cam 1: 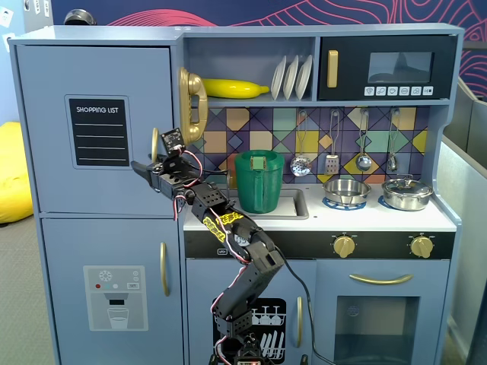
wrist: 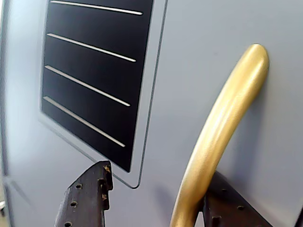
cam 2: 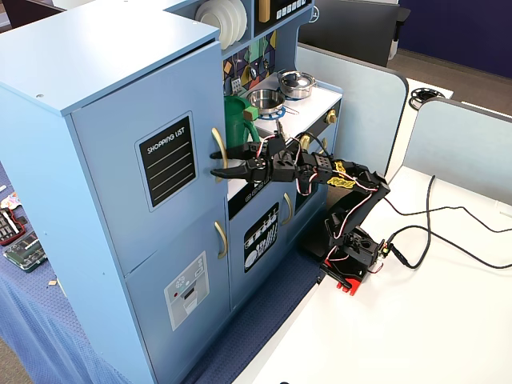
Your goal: Open the left cabinet door
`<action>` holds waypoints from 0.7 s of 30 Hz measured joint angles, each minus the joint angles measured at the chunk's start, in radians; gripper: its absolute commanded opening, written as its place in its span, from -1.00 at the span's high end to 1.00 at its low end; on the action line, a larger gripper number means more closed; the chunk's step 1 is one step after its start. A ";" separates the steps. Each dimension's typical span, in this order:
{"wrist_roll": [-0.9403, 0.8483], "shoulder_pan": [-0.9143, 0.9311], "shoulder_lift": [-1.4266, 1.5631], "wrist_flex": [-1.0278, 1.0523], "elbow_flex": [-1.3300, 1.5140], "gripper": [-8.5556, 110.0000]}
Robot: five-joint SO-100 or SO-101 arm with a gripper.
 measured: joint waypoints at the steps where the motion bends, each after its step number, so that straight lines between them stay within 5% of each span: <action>1: -0.003 -0.011 0.018 0.028 0.000 0.61; 14: 0.061 -0.149 0.316 0.334 0.015 0.60; 21: 0.110 0.002 0.474 0.497 0.075 0.76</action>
